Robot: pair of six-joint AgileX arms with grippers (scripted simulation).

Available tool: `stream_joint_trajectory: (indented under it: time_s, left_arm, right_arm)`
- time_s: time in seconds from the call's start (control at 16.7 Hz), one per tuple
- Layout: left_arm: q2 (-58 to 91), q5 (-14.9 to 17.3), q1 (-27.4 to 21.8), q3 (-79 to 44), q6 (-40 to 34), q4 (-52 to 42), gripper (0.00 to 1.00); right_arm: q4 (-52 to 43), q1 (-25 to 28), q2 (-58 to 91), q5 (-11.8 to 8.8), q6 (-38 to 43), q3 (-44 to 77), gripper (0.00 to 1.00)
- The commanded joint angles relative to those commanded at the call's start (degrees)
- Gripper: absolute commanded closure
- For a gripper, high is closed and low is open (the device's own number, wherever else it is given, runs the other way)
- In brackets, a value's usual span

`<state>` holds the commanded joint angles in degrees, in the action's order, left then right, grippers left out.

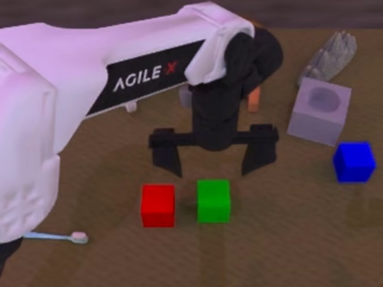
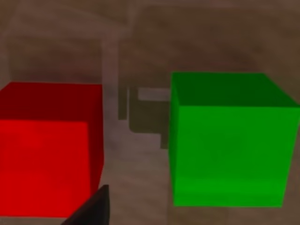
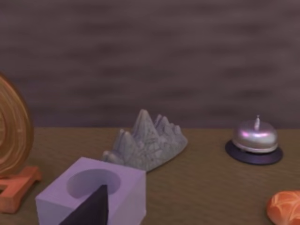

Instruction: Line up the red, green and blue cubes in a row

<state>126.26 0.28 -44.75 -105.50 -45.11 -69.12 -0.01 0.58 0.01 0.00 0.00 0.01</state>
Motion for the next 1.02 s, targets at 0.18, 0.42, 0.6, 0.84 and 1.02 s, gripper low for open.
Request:
stream_joint_trajectory:
  time_s: [0.18,0.42,0.6,0.84,1.02]
  left_arm:
    - [-3.48,-0.23,1.77,3.15,0.36,2.36,0.00]
    - [-16.40,-0.75,7.74,14.19,2.04,9.80,0.00]
    - [-31.58,-1.10,13.91,26.70,4.78,17.25,0.00]
    - [-55.79,-1.45,23.08,47.50,11.35,28.67,0.00]
    - [-74.56,-1.62,29.88,64.14,18.21,37.89,0.00]
  right_arm:
    - [-2.09,0.49,3.05,-0.19,0.31,2.99,0.00]
    - [-8.94,1.58,14.20,-0.35,1.31,13.15,0.00]
    - [-16.49,2.53,28.22,-0.27,2.30,23.93,0.00]
    - [-28.12,3.93,51.77,-0.02,3.65,39.70,0.00]
    - [-37.26,5.05,69.94,0.22,4.67,51.67,0.00]
